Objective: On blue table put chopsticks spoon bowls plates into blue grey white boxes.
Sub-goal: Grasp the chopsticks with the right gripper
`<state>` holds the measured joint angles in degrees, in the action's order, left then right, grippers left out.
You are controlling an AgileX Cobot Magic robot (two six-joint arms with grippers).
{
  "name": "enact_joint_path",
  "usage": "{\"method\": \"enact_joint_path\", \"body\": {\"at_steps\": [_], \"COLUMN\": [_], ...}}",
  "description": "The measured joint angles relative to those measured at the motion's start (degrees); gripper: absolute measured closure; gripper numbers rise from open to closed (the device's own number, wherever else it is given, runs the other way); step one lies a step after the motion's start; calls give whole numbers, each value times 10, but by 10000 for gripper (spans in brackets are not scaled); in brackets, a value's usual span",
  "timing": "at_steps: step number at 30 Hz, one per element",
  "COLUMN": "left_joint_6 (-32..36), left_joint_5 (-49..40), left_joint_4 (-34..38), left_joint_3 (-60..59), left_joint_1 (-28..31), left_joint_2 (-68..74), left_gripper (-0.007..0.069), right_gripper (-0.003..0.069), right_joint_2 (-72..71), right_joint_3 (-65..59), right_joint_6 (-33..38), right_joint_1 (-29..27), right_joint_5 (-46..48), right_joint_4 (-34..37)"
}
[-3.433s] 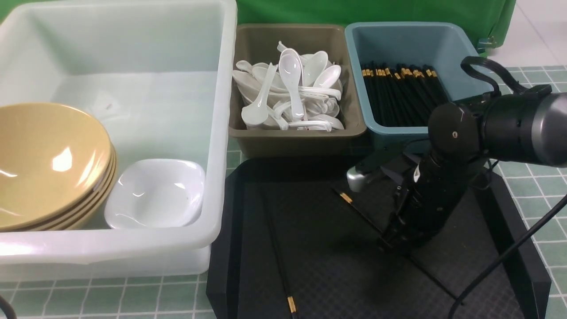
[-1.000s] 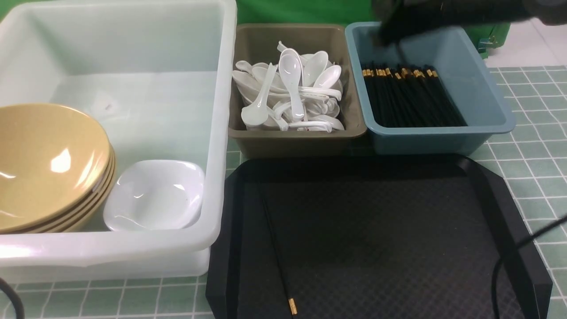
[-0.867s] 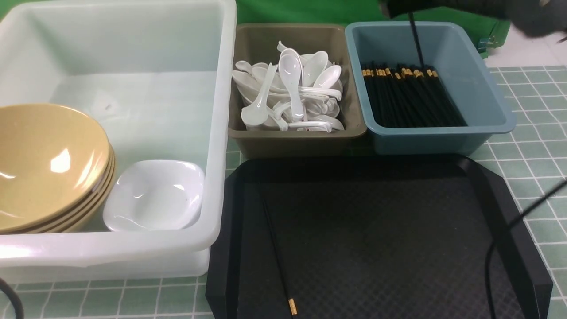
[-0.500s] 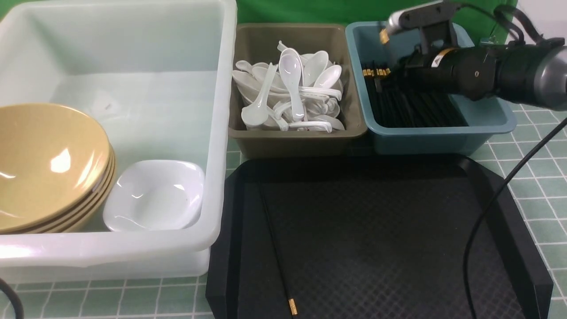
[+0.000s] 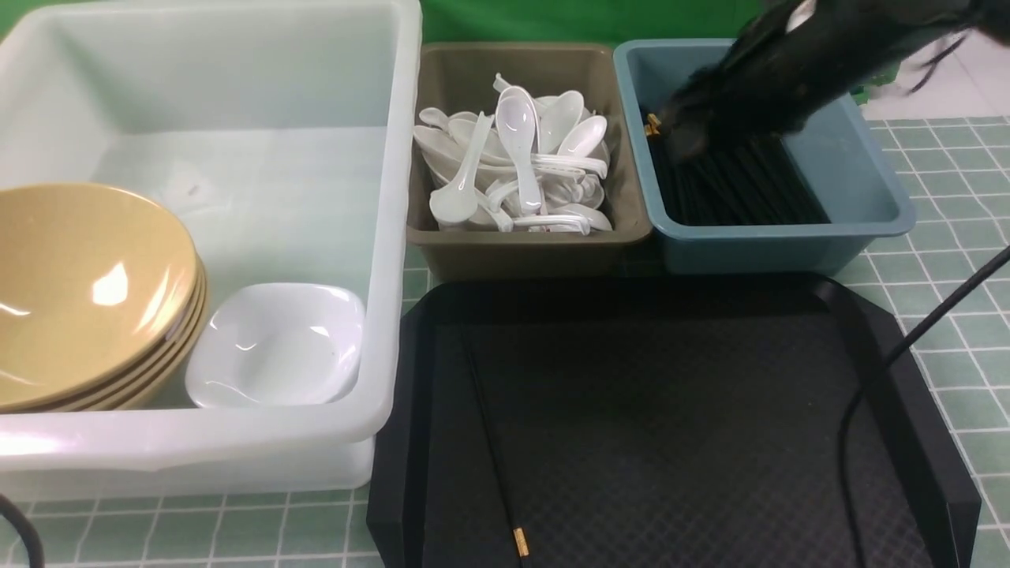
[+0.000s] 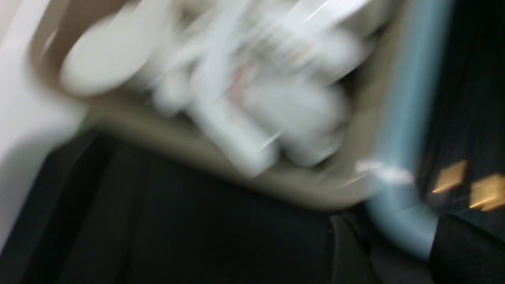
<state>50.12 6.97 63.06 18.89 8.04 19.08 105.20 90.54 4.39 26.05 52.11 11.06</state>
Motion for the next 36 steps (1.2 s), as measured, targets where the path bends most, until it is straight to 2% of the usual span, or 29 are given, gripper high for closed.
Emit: {"method": "enact_joint_path", "body": {"at_steps": [9, 12, 19, 26, 32, 36], "left_joint_6": [0, 0, 0, 0, 0, 0], "left_joint_5": [0, 0, -1, -1, -1, 0], "left_joint_4": [1, 0, 1, 5, 7, 7], "left_joint_3": [0, 0, 0, 0, 0, 0], "left_joint_1": [0, 0, 0, 0, 0, 0], "left_joint_2": [0, 0, 0, 0, 0, 0], "left_gripper": [622, 622, 622, 622, 622, 622], "right_gripper": [337, 337, 339, 372, 378, 378], "right_joint_2": [78, 102, 116, 123, 122, 64], "right_joint_3": [-30, -30, -28, -26, -28, -28], "right_joint_6": [19, 19, 24, 22, 13, 13], "right_joint_1": [156, 182, 189, 189, 189, 189], "right_joint_5": [6, 0, -18, -35, 5, 5], "right_joint_4": [-1, -4, -15, -32, -61, -72]}}
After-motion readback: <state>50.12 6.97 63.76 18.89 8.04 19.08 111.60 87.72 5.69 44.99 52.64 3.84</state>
